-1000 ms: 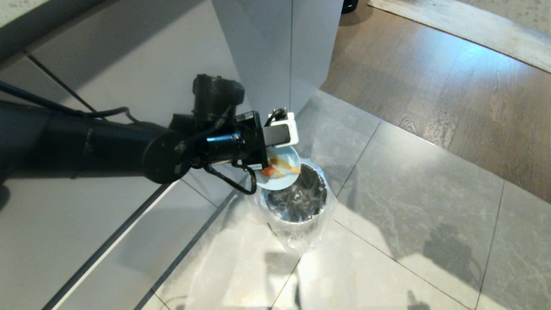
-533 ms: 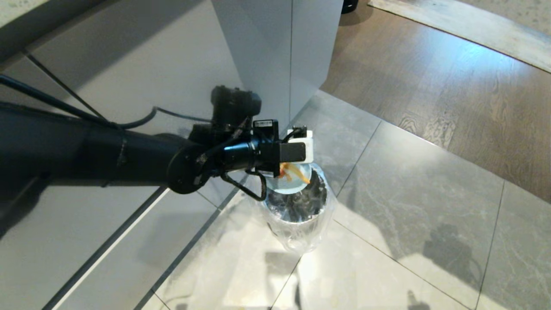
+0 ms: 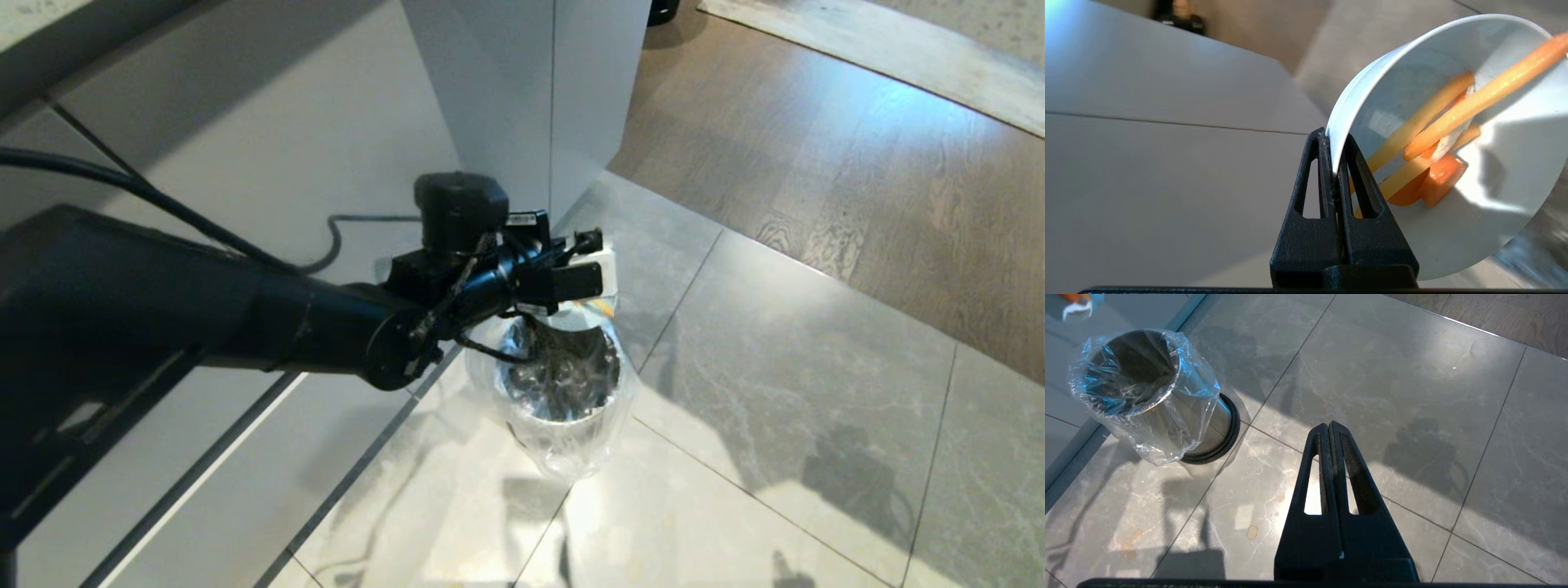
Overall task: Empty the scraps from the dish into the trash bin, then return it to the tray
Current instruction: Pour the leftover food from the bowl into the trash can
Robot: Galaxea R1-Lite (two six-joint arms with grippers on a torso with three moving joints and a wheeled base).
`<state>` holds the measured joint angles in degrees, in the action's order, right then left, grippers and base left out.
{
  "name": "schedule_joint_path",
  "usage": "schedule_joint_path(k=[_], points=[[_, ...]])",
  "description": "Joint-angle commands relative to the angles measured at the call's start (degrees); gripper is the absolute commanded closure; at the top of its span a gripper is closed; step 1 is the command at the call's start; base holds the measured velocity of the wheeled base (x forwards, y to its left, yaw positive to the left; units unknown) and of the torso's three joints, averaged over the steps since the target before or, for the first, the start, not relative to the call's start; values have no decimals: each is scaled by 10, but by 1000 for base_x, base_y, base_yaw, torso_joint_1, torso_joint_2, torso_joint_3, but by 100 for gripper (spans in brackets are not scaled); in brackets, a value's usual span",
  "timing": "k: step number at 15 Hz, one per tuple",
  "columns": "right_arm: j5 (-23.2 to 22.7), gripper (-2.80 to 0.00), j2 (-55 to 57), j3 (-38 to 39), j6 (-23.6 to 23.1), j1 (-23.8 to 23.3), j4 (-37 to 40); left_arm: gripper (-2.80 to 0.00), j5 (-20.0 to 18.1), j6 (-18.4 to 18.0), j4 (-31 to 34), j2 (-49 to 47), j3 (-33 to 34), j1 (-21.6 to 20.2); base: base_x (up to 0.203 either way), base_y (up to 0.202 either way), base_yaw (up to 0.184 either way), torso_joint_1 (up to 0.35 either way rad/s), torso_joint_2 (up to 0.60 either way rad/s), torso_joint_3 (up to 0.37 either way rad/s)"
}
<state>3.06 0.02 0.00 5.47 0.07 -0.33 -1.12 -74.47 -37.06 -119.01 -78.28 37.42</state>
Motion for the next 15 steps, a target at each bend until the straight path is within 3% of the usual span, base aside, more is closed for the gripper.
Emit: schedule_joint_path(k=[1, 5, 10, 15], points=[[0, 0, 1, 0, 1, 0, 0, 0, -2, -3, -57, -8, 17, 3, 0, 0, 0, 0, 0, 0], [0, 0, 0, 0, 1, 0, 0, 0, -4, 11, -162, -7, 75, 4, 0, 0, 0, 0, 0, 0], [0, 0, 0, 0, 0, 0, 0, 0, -7, 53, -232, -18, 88, 0, 0, 0, 0, 0, 0, 0], [0, 0, 0, 0, 0, 0, 0, 0, -7, 54, -320, -29, 91, -6, 0, 0, 0, 0, 0, 0]])
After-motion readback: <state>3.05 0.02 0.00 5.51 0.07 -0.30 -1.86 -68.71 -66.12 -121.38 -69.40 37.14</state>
